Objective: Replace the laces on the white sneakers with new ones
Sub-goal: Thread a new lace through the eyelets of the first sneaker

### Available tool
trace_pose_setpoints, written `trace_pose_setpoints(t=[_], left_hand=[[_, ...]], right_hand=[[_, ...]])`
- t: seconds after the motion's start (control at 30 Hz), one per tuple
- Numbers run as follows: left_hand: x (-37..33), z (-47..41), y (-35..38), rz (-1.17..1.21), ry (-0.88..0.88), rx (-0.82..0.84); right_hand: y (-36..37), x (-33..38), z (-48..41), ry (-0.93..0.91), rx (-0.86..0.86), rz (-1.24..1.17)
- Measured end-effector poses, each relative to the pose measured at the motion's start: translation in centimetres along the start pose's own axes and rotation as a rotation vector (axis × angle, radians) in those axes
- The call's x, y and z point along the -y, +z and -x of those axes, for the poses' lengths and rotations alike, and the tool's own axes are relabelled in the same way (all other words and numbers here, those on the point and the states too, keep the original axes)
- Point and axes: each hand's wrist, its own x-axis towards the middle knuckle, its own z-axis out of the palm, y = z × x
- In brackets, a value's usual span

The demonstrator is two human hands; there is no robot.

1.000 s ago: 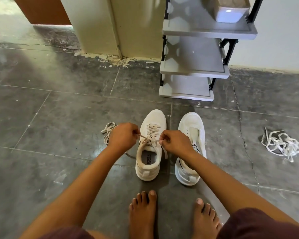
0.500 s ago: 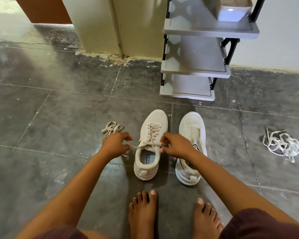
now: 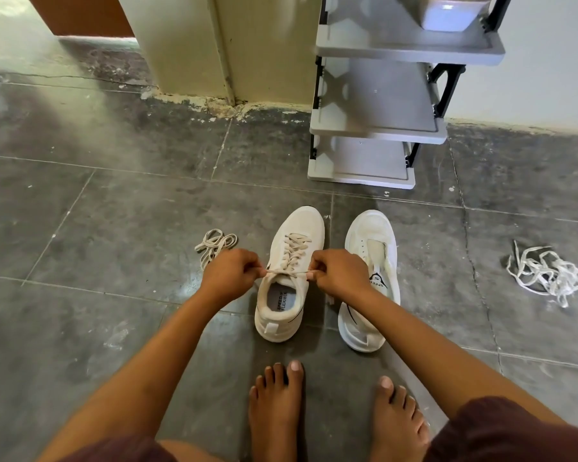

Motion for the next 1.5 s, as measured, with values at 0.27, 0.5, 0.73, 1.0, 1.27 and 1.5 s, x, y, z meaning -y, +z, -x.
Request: trace_pose_setpoints(t=[0.27, 0.5, 0.73, 1.0, 1.27, 1.5], left_hand=[[0.2, 0.3, 0.3, 0.352, -0.161, 0.139], [-2.9, -0.9, -1.3, 1.121, -0.308, 0.14], [-3.9, -1.2, -0.2, 1.399, -0.431, 0.131], [-3.1, -0.8, 0.3, 1.211, -0.347, 0.158], [-3.2, -0.7, 0.5, 1.065, -0.305, 0.142], [-2.7, -0.6, 1.1, 0.93, -0.253, 0.102]], right_hand=[[-0.8, 0.2, 0.2, 0.044, 0.176, -0.137], [-2.9, 1.6, -0.2, 0.079, 0.279, -1.026], [-1.0, 2.6, -0.2, 0.145, 0.3, -1.378], [-0.1, 2.3, -0.3, 0.024, 0.244, -1.167], [0.2, 2.4, -0.2, 0.05, 0.206, -1.101], [0.4, 3.1, -0.2, 0.081, 0.198, -1.13]])
